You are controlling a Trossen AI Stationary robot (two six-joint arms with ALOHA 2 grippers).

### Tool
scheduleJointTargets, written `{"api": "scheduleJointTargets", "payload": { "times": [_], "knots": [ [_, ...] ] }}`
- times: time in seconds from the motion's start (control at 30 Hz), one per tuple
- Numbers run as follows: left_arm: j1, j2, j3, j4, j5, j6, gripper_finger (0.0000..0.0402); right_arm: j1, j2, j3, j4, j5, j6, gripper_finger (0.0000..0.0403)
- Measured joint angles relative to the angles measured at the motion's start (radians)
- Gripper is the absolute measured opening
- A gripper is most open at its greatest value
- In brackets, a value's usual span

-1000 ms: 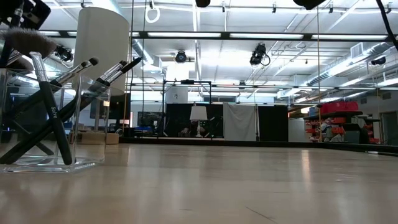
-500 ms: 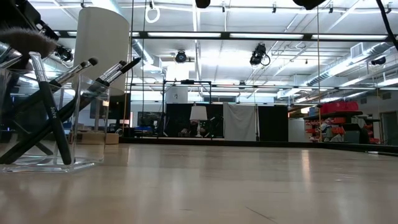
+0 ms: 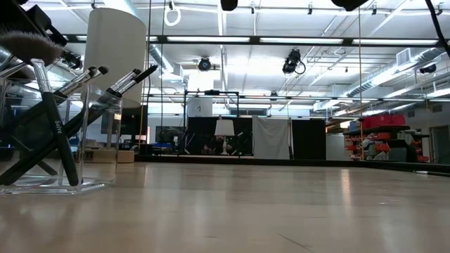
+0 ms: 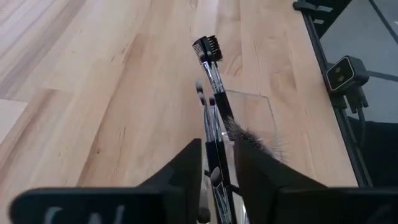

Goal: Put items in baskets/containers
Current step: Put the eyeshadow brush into the transparent organizer, then return to Home Position

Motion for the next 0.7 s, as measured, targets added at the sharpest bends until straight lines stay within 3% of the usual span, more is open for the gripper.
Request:
{"api": "scheduleJointTargets", "payload": {
  "times": [0.17, 0.33, 0.43, 0.57, 0.7],
  "knots": [
    [0.000, -0.033, 0.001, -0.023, -0.001, 0.022, 0.0133, 0.000, 0.000, 0.000, -0.001, 0.000, 0.000, 0.0162],
    [-0.002, -0.131, 0.036, -0.036, -0.001, 0.102, 0.0148, -0.006, 0.000, 0.000, -0.016, 0.006, 0.031, 0.0162],
    [-0.009, -0.203, 0.066, -0.056, -0.003, 0.167, 0.0147, -0.015, -0.001, 0.000, -0.081, 0.090, 0.134, 0.0162],
    [-0.014, -0.300, 0.078, -0.073, -0.003, 0.253, 0.0137, -0.038, -0.041, 0.000, -0.305, 0.167, 0.288, 0.0162],
    [-0.014, -0.383, 0.078, -0.176, -0.066, 0.294, 0.0123, -0.082, -0.135, 0.000, -0.637, 0.005, 0.428, 0.0162]
  ]
}}
